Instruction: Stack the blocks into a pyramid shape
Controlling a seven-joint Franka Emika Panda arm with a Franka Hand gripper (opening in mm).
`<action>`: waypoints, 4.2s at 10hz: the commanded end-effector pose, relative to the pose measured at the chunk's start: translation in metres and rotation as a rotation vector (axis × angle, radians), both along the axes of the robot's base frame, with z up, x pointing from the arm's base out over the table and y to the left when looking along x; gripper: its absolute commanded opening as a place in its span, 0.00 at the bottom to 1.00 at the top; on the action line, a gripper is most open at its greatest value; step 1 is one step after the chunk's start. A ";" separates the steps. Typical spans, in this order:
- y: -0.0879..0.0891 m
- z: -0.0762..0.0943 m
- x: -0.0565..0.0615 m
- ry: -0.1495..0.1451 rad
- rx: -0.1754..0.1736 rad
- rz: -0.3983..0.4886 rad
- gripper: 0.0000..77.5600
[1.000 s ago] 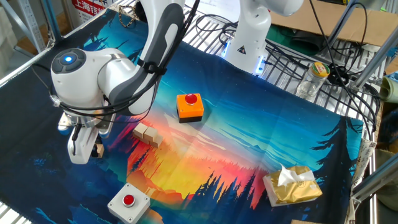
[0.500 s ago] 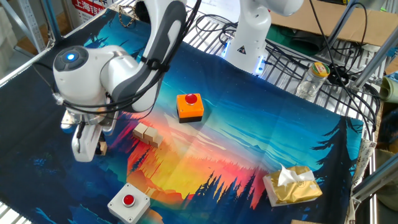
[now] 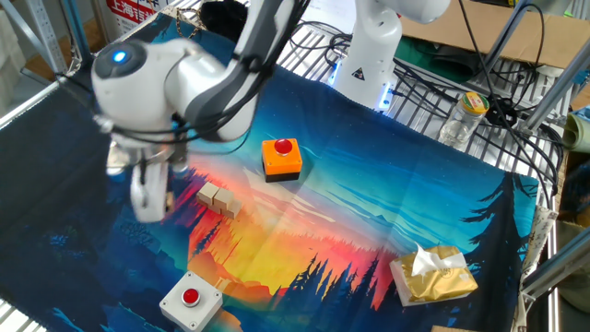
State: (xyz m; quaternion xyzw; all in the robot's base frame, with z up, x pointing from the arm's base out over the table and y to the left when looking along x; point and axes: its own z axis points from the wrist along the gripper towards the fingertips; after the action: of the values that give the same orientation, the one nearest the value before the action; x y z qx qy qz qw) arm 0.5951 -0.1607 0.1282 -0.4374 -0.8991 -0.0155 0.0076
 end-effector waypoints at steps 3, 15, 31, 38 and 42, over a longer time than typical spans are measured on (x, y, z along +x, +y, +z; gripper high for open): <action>0.046 0.055 -0.065 0.035 0.028 0.351 0.02; 0.052 0.039 -0.072 0.093 -0.032 0.530 0.02; 0.060 0.024 -0.079 0.119 -0.011 0.761 0.02; 0.063 0.014 -0.074 0.114 -0.013 0.806 0.02; 0.064 0.015 -0.070 0.116 -0.015 0.833 0.02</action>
State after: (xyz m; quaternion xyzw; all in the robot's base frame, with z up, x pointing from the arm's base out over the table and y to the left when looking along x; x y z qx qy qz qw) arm 0.5243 -0.0968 0.1426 -0.0383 -0.9972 0.0192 0.0617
